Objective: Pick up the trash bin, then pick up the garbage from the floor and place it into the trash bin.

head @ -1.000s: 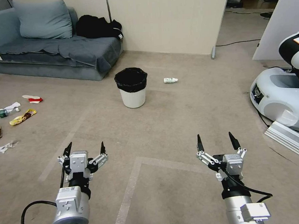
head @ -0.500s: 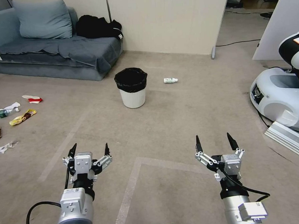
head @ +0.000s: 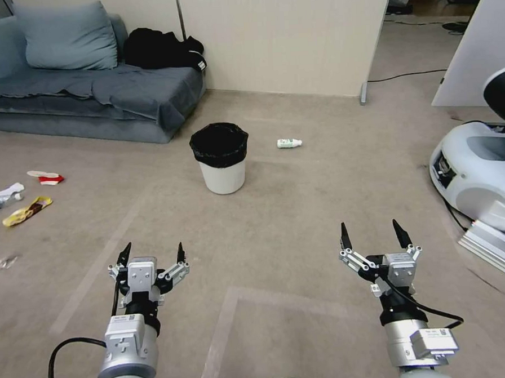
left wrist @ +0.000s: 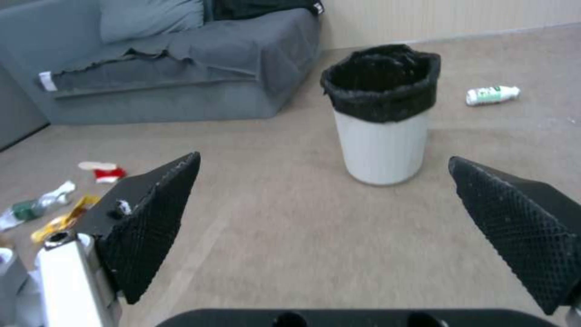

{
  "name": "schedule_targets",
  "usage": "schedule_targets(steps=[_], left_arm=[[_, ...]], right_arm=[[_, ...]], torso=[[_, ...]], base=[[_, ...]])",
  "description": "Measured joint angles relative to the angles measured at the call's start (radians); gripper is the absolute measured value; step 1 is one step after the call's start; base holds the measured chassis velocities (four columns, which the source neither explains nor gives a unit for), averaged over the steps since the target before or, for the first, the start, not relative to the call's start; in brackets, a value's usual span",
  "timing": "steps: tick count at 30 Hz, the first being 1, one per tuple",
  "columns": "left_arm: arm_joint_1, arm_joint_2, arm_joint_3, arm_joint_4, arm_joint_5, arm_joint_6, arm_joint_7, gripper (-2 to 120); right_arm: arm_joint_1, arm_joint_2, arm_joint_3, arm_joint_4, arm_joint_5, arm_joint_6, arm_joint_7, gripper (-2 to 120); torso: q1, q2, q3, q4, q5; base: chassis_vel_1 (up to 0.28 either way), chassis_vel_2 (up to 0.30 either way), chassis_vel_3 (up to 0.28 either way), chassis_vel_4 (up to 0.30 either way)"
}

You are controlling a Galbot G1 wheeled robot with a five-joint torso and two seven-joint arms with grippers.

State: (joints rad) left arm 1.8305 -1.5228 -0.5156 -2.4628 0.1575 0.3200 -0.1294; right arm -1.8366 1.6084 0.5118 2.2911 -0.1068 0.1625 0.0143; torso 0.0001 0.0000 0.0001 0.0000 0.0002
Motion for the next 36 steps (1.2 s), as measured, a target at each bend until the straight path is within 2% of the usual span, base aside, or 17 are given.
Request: schedule_targets(steps=[10, 13, 14, 15, 36], left_arm=[[0.005, -0.003, 0.006, -0.004, 0.004, 0.001, 0.003, 100], [0.007, -0.003, 0.007, -0.004, 0.007, 0.001, 0.003, 100], [0.009, -0.003, 0.010, -0.004, 0.010, 0.000, 0.003, 100], [0.010, -0.003, 0.012, -0.004, 0.012, 0.000, 0.003, 100], [0.018, -0.007, 0.020, -0.007, 0.020, -0.005, -0.004, 100]], right_arm=[[-0.002, 0.000, -0.007, 0.002, -0.004, -0.005, 0.005, 100], [-0.002, 0.000, -0.009, 0.002, -0.007, -0.006, 0.005, 100], [-0.002, 0.000, -0.010, 0.002, -0.010, -0.008, 0.006, 100], [-0.002, 0.000, -0.010, 0.002, -0.013, -0.008, 0.006, 100], [-0.003, 0.000, -0.013, -0.008, -0.038, 0.024, -0.019, 100]], torso=[[0.000, 0.000, 0.000, 0.0001, 0.0002], [0.000, 0.000, 0.000, -0.0001, -0.0009], [0.000, 0.000, 0.000, 0.0001, 0.0005], [0.000, 0.000, 0.000, -0.0002, -0.0008], [0.000, 0.000, 0.000, 0.0002, 0.0001]], base=[[-0.288, 0.296, 0.295, -0.292], [-0.282, 0.295, 0.288, -0.294], [-0.281, 0.274, 0.271, -0.292], [-0.307, 0.274, 0.271, -0.277], [-0.316, 0.307, 0.308, -0.312]])
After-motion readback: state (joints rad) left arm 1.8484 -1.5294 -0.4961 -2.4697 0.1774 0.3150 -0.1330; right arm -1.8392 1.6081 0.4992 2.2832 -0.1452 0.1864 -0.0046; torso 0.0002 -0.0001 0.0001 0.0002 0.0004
